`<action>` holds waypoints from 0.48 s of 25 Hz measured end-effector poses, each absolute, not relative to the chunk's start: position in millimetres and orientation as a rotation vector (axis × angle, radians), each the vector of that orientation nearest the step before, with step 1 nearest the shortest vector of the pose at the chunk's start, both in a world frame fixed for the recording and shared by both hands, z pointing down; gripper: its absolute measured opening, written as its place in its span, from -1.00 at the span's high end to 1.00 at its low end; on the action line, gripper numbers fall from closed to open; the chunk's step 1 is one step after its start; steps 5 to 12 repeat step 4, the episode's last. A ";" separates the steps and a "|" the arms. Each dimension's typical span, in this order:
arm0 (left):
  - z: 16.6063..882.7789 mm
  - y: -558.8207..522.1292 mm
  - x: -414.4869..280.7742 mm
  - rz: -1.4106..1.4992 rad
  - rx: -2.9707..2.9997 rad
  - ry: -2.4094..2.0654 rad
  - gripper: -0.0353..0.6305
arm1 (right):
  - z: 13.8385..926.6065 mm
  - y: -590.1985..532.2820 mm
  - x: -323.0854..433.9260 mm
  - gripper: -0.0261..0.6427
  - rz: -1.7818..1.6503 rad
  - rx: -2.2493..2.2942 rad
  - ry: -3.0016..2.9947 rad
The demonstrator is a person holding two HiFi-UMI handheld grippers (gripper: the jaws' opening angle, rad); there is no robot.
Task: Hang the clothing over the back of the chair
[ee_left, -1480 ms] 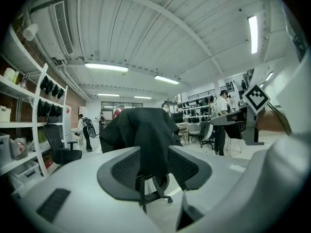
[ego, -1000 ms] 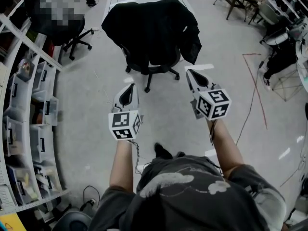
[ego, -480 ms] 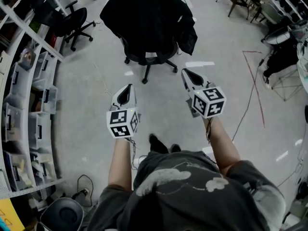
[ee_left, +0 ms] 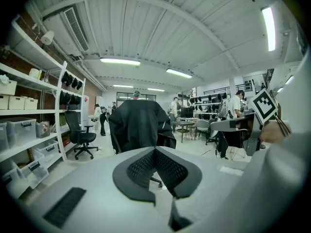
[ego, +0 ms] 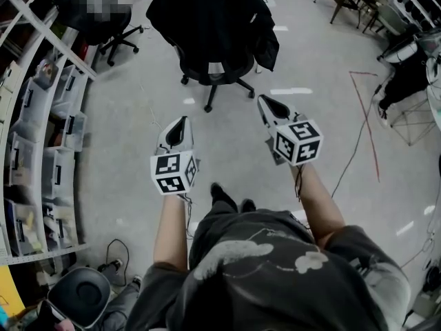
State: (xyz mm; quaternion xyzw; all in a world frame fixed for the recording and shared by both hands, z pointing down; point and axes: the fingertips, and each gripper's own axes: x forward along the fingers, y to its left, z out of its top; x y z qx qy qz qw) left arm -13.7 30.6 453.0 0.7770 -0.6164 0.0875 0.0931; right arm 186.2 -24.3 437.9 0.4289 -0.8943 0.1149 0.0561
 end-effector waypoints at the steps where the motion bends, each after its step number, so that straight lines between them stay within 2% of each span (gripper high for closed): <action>1: 452.1 35.8 -12.1 0.260 2.308 -1.835 0.89 | 437.7 -19.7 187.4 0.95 0.345 1.295 -2.718; 12: 450.3 50.6 -7.2 0.262 2.316 -1.846 0.89 | 437.6 -5.2 191.3 0.94 0.330 1.279 -2.726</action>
